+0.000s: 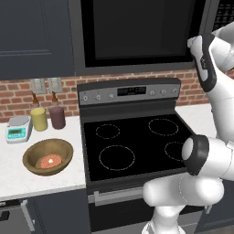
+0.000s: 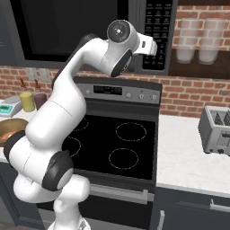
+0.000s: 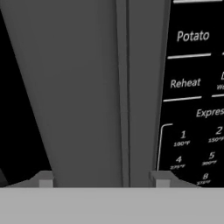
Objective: Open the microwave, place the bowl with waffle inside the microwave, then close the microwave door and turn it on.
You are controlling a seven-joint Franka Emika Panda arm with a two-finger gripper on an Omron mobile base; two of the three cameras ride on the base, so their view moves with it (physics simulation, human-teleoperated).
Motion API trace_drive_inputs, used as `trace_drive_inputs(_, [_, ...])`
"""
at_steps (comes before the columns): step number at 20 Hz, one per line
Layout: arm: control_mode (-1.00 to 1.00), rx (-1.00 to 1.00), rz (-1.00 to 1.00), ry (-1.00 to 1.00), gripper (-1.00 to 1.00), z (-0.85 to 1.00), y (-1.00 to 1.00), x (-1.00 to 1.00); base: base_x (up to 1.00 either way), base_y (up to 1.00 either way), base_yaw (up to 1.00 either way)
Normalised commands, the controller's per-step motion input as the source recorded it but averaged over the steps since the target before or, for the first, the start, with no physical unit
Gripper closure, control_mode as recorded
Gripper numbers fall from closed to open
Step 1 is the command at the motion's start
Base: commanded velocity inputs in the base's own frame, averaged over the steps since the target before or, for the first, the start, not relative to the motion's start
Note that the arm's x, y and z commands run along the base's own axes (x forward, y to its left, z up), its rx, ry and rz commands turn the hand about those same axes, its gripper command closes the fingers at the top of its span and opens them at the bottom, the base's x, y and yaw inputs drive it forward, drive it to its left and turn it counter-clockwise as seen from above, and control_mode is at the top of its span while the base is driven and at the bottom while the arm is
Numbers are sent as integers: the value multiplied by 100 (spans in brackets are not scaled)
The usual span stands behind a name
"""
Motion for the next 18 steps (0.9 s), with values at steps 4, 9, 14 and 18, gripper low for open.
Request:
trace_drive_inputs(4, [-100, 0, 0, 0, 100, 0, 0, 0, 0, 0, 0])
trace_drive_inputs(9, [-100, 0, 0, 0, 100, 0, 0, 0, 0, 0, 0])
trace_drive_inputs(14, [-100, 0, 0, 0, 100, 0, 13, -42, 0, 0, 0])
trace_drive_inputs(18, [-100, 0, -10, -9, 100, 1, 24, -100, 0, 0, 0])
